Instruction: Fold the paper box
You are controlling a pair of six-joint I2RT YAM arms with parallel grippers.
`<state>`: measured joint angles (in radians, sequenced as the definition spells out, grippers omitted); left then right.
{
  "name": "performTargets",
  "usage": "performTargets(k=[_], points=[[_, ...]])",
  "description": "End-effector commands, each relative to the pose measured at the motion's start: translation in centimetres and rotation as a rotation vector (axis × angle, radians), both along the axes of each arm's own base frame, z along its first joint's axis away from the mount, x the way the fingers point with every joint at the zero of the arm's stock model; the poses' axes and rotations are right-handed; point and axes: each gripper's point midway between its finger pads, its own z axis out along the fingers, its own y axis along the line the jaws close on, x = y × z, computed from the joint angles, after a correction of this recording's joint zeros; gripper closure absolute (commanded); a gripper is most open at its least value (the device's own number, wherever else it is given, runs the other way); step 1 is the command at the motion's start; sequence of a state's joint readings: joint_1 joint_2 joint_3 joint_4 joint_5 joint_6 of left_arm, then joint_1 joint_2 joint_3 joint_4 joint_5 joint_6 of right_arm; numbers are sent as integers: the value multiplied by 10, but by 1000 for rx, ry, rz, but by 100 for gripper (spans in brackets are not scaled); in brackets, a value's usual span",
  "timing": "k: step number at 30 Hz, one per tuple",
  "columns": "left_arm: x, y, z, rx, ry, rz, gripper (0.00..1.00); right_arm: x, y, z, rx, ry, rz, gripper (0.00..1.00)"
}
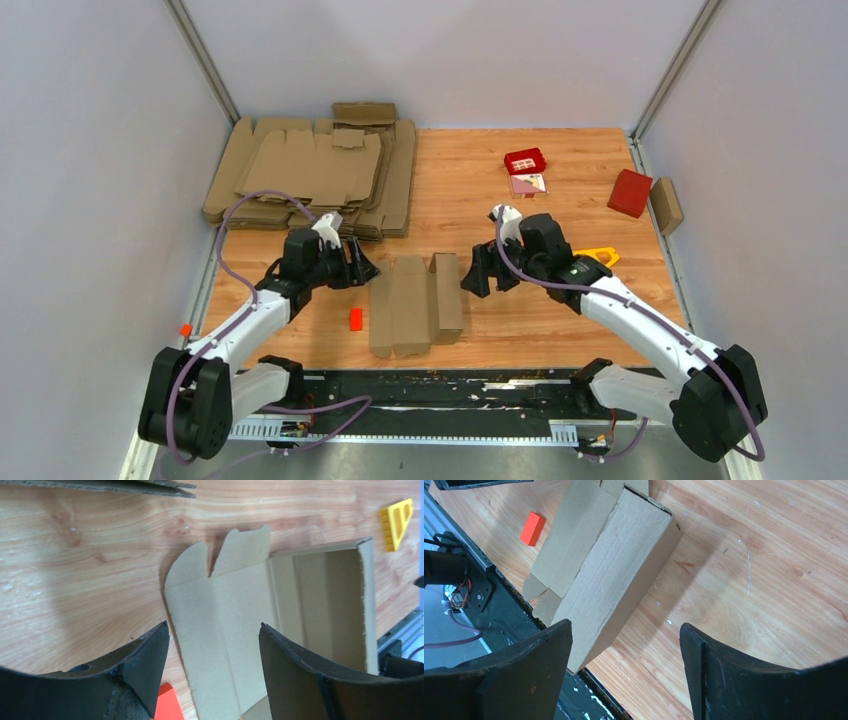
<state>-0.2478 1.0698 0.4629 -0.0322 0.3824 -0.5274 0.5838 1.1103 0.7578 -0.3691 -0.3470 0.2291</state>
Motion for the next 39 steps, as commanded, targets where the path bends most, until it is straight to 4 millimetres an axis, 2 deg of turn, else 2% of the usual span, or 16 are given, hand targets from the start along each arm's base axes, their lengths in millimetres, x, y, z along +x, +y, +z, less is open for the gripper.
performTargets(k=[1,2,4,5,10,13,19,25,29,35,38,39], points=[[1,12,-20,90,23,6,25,-6,-2,2,16,8,-2,19],[1,13,-23,104,30,3,24,-10,0,2,25,26,12,17],[0,13,-27,111,36,-13,25,-17,4,2,31,53,40,2],[-1,12,-28,107,32,-20,25,-19,6,3,15,57,48,0],[-2,11,-25,97,8,-20,25,-21,20,-1,-141,65,41,0],[-4,14,-23,103,-8,-10,24,-13,30,-2,-185,68,10,0],[-6,17,-20,113,-48,-8,24,-1,45,-5,-184,56,-47,0],[-8,15,-19,100,-49,-22,24,3,49,-22,-283,53,-75,1],[-8,15,-18,100,-59,-22,24,2,55,-31,-290,68,-57,1],[-8,14,-18,100,-58,-25,24,5,35,-29,-314,64,-98,1],[-9,14,-19,99,-59,-27,24,1,17,-34,-263,102,-108,4],[-9,14,-19,97,-59,-28,24,-2,8,-43,-262,127,-116,4]])
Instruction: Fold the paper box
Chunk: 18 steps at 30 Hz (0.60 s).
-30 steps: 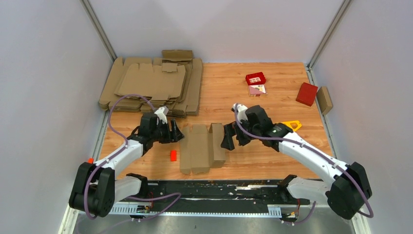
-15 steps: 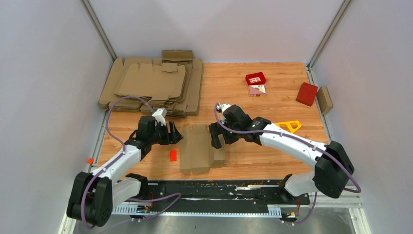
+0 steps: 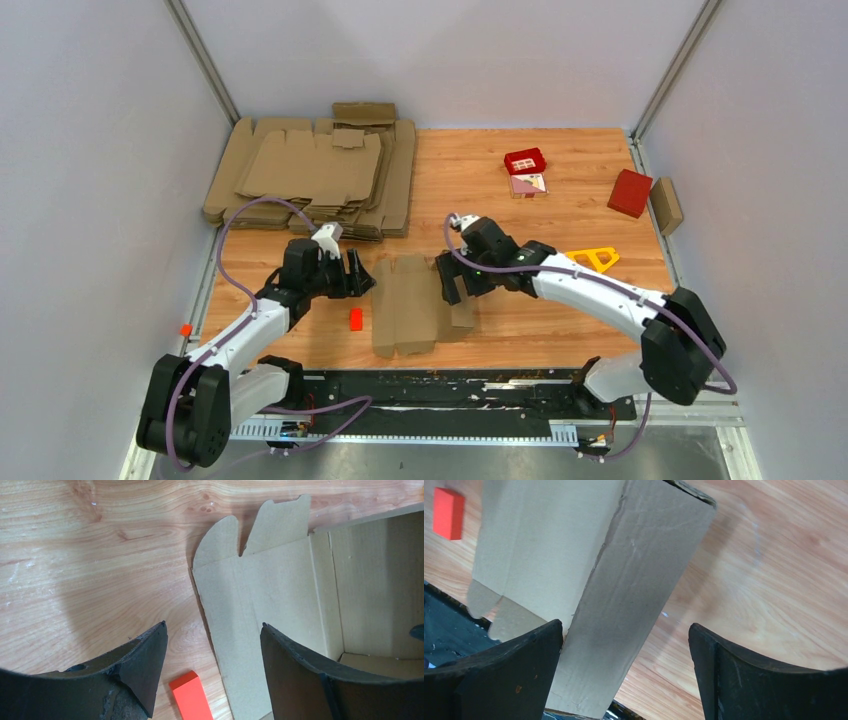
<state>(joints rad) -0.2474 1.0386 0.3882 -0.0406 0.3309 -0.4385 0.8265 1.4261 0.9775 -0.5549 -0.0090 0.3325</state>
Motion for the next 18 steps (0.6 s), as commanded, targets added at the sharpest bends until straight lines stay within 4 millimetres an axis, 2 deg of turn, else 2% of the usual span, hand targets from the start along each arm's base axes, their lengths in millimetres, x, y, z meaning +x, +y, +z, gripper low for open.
performTargets(k=[1,5,8,10,18], points=[[5,-2,8,-5,-55,-21,24,0,-32,-2,69,20,-68,5],[3,-5,10,-24,-51,-32,24,-6,-56,-16,139,71,-121,8],[-1,-8,9,-47,-35,-42,24,-9,-66,-21,171,83,-145,9],[-1,-15,15,-88,-50,-58,23,-11,-67,-24,179,92,-143,10],[-20,-46,34,-316,-16,-151,22,-18,-56,-33,232,140,-104,23]])
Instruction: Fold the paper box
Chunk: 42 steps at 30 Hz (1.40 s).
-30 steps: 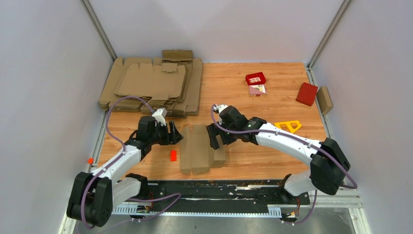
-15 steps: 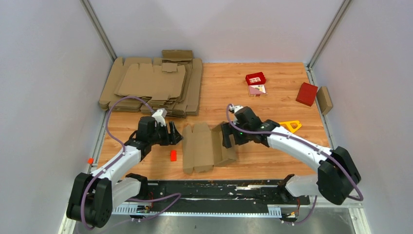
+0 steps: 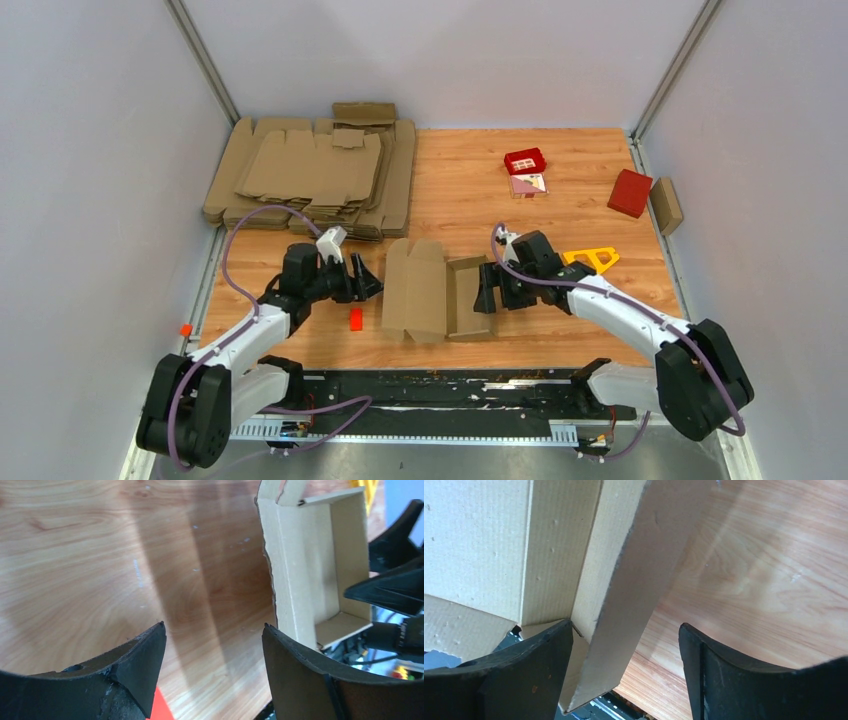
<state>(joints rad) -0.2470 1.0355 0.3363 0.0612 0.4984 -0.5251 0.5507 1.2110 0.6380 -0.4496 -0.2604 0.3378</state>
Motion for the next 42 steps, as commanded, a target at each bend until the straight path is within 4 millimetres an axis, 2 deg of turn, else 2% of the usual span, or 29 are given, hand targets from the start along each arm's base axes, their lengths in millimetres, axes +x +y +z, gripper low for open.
performTargets(k=[1,8,12,17,22,24,27,30,35,39,42], points=[[-6,-23,29,-178,-37,-74,21,3,16,4,88,-12,28,25],[-12,-57,42,-298,-31,-176,20,-3,26,-4,146,32,53,43],[-9,-76,56,-376,-37,-220,21,-5,28,-4,158,38,60,45],[-3,-94,63,-354,-48,-254,21,-14,49,6,211,24,109,44],[7,-106,65,-337,-51,-268,21,-32,74,5,218,40,187,39],[12,-107,64,-320,-51,-270,21,-38,78,5,218,44,217,35],[22,-109,63,-277,-57,-272,21,-38,74,11,211,11,219,26],[28,-113,64,-272,-58,-281,21,-36,65,22,189,-55,217,19],[31,-120,70,-279,-62,-308,21,-23,44,44,128,-185,192,17],[34,-123,73,-264,-68,-321,21,2,29,77,107,-341,133,8],[34,-126,71,-260,-63,-330,21,31,24,109,131,-470,82,5]])
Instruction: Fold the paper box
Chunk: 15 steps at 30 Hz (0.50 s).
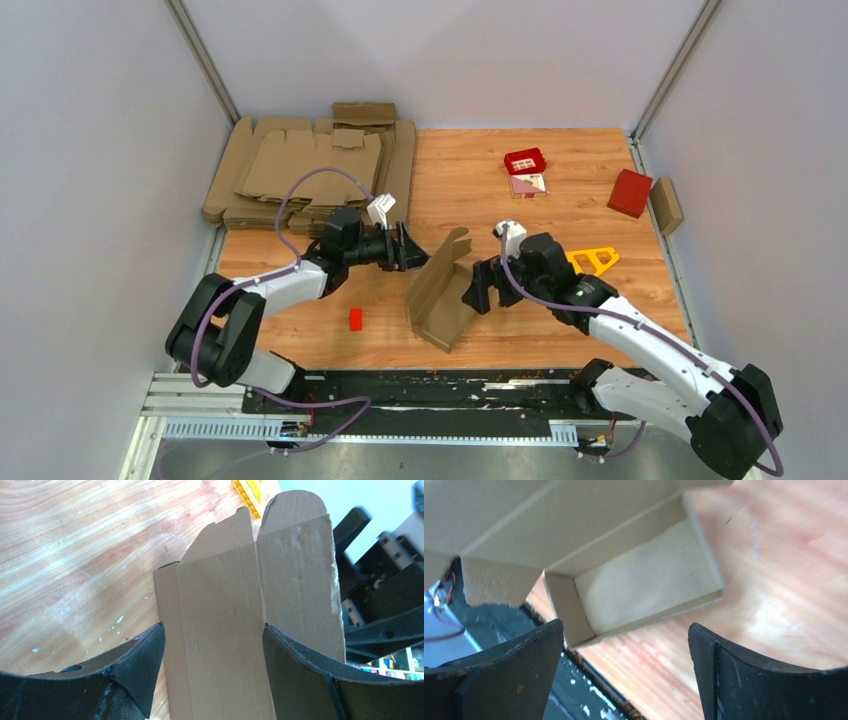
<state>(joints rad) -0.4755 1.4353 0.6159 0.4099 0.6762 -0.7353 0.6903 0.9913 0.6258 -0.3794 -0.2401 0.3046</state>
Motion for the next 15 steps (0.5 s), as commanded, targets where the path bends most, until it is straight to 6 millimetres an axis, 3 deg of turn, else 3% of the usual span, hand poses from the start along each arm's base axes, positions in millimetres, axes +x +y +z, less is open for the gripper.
performTargets(k=[1,4,10,15], points=[[6,-8,10,-6,-50,-35,21,52,-9,56,35,-233,-84,2],[7,-12,9,-13,-46,-44,21,73,-1,73,128,-296,-30,0],[10,-17,4,-12,-43,-64,22,113,9,81,287,-456,-36,0],[9,-16,3,8,-61,-83,22,138,26,72,250,-505,60,1]])
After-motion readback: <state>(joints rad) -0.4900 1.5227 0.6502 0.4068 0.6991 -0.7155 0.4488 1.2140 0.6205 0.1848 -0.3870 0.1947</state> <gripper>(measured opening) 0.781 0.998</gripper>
